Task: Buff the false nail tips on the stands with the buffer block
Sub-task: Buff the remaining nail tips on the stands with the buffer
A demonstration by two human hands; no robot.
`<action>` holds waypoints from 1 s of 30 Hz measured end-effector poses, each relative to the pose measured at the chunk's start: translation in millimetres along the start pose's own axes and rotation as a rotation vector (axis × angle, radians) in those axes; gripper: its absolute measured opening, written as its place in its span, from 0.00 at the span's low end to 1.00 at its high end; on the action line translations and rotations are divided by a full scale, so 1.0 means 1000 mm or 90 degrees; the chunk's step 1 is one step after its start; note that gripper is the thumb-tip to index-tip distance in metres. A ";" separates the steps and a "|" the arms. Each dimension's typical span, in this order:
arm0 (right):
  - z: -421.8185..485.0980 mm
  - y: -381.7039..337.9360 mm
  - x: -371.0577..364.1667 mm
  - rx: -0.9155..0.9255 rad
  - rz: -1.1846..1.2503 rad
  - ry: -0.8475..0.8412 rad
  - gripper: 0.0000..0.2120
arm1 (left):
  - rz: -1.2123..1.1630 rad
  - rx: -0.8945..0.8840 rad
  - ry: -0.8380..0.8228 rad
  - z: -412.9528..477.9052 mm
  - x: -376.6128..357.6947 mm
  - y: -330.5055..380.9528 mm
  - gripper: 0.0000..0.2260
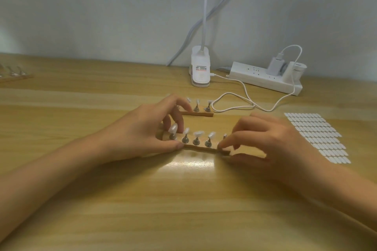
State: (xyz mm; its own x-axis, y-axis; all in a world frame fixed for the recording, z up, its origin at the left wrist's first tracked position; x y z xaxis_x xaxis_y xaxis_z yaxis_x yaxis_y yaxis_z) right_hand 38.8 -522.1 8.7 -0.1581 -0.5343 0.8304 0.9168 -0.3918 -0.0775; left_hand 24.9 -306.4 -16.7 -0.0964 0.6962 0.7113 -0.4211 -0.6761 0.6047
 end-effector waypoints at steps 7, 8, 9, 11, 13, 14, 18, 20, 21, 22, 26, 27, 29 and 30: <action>0.006 -0.014 -0.008 0.058 -0.075 -0.008 0.07 | 0.087 0.039 0.019 0.000 0.010 -0.005 0.23; 0.007 -0.014 -0.009 0.056 -0.061 -0.009 0.05 | 0.096 0.045 0.021 0.001 0.011 -0.006 0.23; 0.009 -0.014 -0.009 0.048 -0.047 -0.012 0.03 | 0.099 0.052 0.018 0.001 0.011 -0.006 0.24; 0.011 -0.012 -0.011 0.021 -0.034 -0.024 0.04 | 0.108 0.065 0.025 0.001 0.013 -0.004 0.27; 0.012 -0.008 -0.012 -0.013 -0.020 -0.036 0.05 | 0.129 0.021 0.122 0.000 0.020 0.007 0.27; 0.013 -0.006 -0.013 -0.049 0.022 -0.039 0.05 | 0.127 -0.029 0.183 -0.002 0.024 0.017 0.22; 0.018 0.001 -0.007 -0.315 0.492 0.032 0.04 | -0.073 -0.051 0.194 -0.010 0.010 0.048 0.10; 0.020 -0.003 -0.007 -0.379 0.648 0.059 0.05 | -0.299 0.061 0.124 -0.012 -0.005 0.052 0.06; 0.021 -0.005 -0.008 -0.390 0.679 0.058 0.06 | -0.395 0.105 0.103 -0.014 -0.010 0.052 0.04; 0.021 -0.008 -0.008 -0.396 0.700 0.054 0.06 | -0.457 0.132 0.096 -0.015 -0.013 0.052 0.03; 0.026 -0.013 -0.003 -0.383 0.710 0.057 0.03 | -0.556 0.186 0.123 -0.017 -0.013 0.052 0.03; 0.029 -0.014 0.000 -0.358 0.679 0.071 0.02 | -0.562 0.195 0.135 -0.017 -0.013 0.052 0.02; 0.033 -0.017 0.008 -0.286 0.571 0.113 0.05 | -0.579 0.223 0.162 -0.018 -0.012 0.050 0.04; 0.035 -0.019 0.012 -0.244 0.500 0.126 0.07 | -0.586 0.237 0.175 -0.019 -0.012 0.049 0.04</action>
State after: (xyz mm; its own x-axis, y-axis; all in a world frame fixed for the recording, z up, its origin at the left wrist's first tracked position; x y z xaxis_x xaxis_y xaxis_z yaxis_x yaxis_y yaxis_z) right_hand 32.4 -495.2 39.5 0.3710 -0.8593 0.3522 0.6077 -0.0622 -0.7917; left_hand -11.5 -343.3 -3.0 -0.1010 0.9817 -0.1617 -0.1340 0.1476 0.9799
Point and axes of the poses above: each hand's wrist, its own z-axis towards the middle knuckle, its own x-axis out of the back of the hand, y = z × x, the point moved 5 cm from there along z, towards the middle knuckle, and after that the axes turned 8 degrees about y, right-handed, at the moved point
